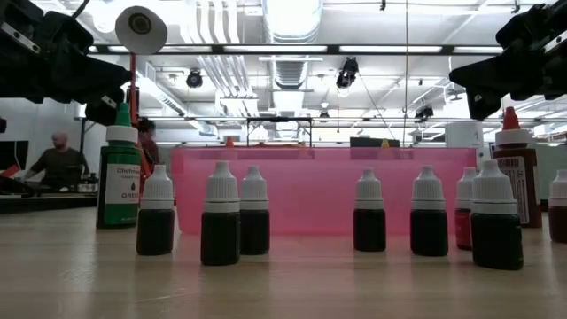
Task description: Pick & Place food coloring
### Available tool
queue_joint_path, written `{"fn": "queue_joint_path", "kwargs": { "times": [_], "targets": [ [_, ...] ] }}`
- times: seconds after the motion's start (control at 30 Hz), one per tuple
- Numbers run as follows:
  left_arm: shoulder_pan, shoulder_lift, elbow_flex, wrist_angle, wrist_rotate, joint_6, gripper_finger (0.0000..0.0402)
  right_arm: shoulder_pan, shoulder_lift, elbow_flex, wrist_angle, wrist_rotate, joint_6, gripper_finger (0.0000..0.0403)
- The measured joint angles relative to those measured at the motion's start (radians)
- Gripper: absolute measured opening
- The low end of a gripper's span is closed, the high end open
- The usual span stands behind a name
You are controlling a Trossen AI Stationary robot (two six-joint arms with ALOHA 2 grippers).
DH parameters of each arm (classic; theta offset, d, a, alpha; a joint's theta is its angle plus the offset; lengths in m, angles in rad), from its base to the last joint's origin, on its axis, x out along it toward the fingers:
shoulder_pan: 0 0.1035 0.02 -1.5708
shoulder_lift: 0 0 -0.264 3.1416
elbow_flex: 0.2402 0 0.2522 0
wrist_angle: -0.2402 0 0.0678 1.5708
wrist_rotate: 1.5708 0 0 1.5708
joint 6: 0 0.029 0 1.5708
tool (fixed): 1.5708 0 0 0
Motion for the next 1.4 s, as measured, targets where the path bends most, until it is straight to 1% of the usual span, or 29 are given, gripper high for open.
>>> {"fn": "queue_joint_path", "kwargs": {
  "times": [0.83, 1.07, 1.23, 1.4],
  "targets": [
    [0.000, 0.000, 0.000, 0.000, 0.000, -0.002, 0.0000, 0.000, 0.000, 0.000, 0.003, 0.000, 0.000, 0.0009],
    [0.000, 0.000, 0.000, 0.013, 0.003, -0.029, 0.0000, 0.000, 0.000, 0.000, 0.005, 0.002, -0.050, 0.0009],
    [0.000, 0.000, 0.000, 0.020, 0.003, -0.063, 0.0000, 0.000, 0.000, 0.000, 0.007, 0.002, -0.012, 0.0009],
    [0.000, 0.000, 0.000, 0.021, -0.001, -0.069, 0.0000, 0.000, 0.000, 0.000, 0.023, 0.002, -0.026, 0.0009]
  ]
}}
